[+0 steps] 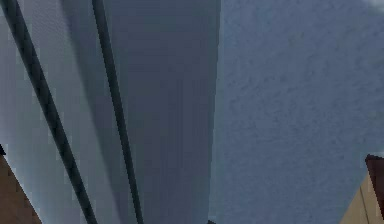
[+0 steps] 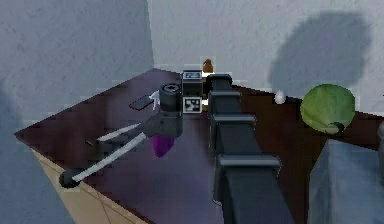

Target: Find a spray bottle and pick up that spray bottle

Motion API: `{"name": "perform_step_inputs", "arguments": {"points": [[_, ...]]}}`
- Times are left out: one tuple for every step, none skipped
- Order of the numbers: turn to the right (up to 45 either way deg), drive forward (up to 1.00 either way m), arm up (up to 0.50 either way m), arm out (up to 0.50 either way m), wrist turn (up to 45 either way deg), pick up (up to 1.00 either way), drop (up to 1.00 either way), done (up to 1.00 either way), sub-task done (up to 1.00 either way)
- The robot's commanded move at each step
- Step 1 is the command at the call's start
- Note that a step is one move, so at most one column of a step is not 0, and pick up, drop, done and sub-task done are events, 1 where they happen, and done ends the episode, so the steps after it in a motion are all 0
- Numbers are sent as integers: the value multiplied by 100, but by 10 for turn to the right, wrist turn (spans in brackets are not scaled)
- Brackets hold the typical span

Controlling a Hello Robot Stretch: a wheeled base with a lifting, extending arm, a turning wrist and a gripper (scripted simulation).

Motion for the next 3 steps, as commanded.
{"name": "perform_step_inputs", "arguments": {"points": [[0, 0, 0, 0, 450, 0, 0, 0, 0], [0, 0, 0, 0, 210, 0, 0, 0, 0], [0, 0, 0, 0, 0, 100, 0, 0, 0]]}}
